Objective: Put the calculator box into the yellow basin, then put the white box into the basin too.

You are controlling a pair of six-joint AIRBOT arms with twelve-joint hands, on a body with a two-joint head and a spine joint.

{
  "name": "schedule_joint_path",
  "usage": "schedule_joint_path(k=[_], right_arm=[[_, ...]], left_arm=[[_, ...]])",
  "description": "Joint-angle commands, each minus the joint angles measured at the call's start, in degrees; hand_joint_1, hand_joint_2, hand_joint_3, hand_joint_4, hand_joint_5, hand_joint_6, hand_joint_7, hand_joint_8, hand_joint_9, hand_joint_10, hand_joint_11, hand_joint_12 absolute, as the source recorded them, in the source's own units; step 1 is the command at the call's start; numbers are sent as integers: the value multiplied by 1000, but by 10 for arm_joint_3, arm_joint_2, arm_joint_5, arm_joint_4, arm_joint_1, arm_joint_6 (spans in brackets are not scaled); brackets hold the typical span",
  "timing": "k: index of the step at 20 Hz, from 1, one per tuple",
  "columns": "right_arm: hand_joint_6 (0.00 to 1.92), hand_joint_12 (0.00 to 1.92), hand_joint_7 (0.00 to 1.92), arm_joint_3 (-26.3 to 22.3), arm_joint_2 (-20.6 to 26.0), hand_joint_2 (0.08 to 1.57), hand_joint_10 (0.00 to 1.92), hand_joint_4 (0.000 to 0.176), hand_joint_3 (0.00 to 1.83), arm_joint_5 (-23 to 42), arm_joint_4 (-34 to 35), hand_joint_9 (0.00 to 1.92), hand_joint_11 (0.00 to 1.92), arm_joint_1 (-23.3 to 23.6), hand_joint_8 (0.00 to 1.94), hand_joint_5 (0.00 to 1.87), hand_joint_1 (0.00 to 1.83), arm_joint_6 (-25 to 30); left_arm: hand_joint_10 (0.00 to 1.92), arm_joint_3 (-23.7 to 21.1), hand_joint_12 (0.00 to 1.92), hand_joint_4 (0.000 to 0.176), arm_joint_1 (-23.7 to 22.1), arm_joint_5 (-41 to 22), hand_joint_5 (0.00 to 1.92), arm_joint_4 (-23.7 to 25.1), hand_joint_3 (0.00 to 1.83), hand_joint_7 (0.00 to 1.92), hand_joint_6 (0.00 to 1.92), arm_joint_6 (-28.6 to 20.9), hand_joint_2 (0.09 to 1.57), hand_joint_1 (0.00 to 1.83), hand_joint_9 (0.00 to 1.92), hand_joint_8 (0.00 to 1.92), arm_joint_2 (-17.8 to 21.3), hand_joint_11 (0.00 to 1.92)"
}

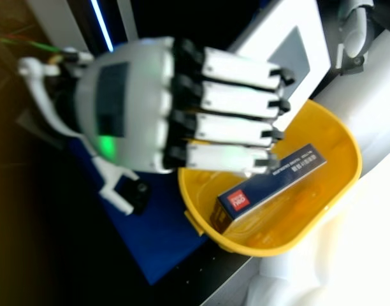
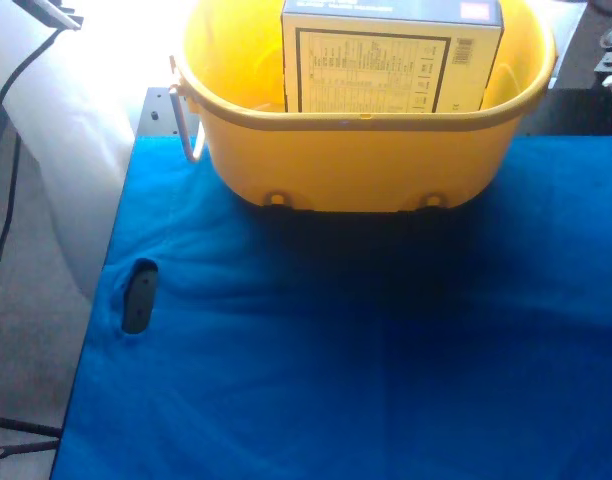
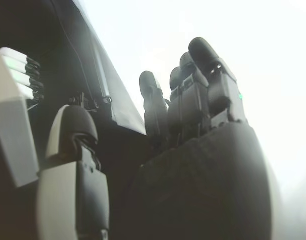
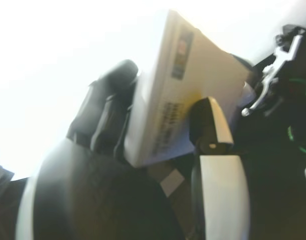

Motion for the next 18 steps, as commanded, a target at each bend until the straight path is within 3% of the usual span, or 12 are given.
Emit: schedule_joint_path(k=[1,4,5,7,8,10,11,13,14,16,17,18], right_arm=[[935,1921,690,1,3,1208,1737,0,0,-71,-20,572,576,10,1574,954,1220,1],[1163,1811,825,-3,0,1164,1179,0,0,-71,-20,510,143,22,1134,946,1212,-7],[662,1621,717,-5,0,1064,914,0,0,-71,-20,655,419,24,693,621,1200,-9],[123,1519,351,-6,0,938,392,0,0,-71,-20,260,47,28,90,360,1075,-9],[27,857,189,-6,0,928,131,0,0,-71,-20,71,9,29,17,218,1020,-9],[11,243,8,-5,0,906,4,0,0,-71,-20,2,0,37,0,25,945,-13],[1,1183,514,-5,0,910,347,0,0,-71,-20,613,410,37,156,4,972,-13],[0,1642,323,-5,0,870,287,0,0,-70,-20,339,81,39,43,0,920,-20],[0,1547,149,-5,0,865,221,0,0,-65,-20,165,15,39,8,0,878,-24],[0,1700,312,-5,0,908,587,0,0,-56,-20,358,198,40,15,0,893,-27],[0,1646,103,-5,0,929,550,0,3,-56,-20,71,39,40,2,0,918,-27],[5,1442,20,-5,0,890,109,0,0,-56,-20,13,7,40,0,38,864,-27]], left_arm=[[151,3,1174,0,-8,-68,478,-4,8,315,29,-2,1183,612,277,39,-1,0],[244,4,1209,0,-8,-68,435,-4,0,298,3,-2,1179,565,206,4,-1,0],[236,4,1136,0,-9,-68,437,-4,7,265,3,-2,1210,601,181,2,-2,0],[234,5,1000,0,-9,-68,466,-4,0,254,15,-2,1191,646,146,5,-2,0],[526,5,1201,0,-9,-68,524,-4,0,333,71,-2,1210,689,105,36,-2,0],[995,6,1489,0,-9,-67,499,-4,0,442,193,-1,1222,672,63,196,-3,0],[997,6,1501,0,-9,-67,440,-4,2,423,216,-1,1234,616,62,216,-3,0],[879,6,1475,0,-9,-67,389,-4,0,408,267,-1,1215,503,104,191,-3,0],[824,5,1433,0,-9,-67,392,-4,2,413,313,-1,1238,528,111,163,-3,0],[797,5,1379,0,-9,-66,387,-4,3,416,342,-1,1249,576,91,145,-3,0],[768,5,1391,0,-8,-66,335,-4,1,411,306,-1,1244,532,121,120,-3,0],[691,4,1316,0,-8,-65,304,-4,4,388,229,-1,1297,528,128,71,-3,0]])
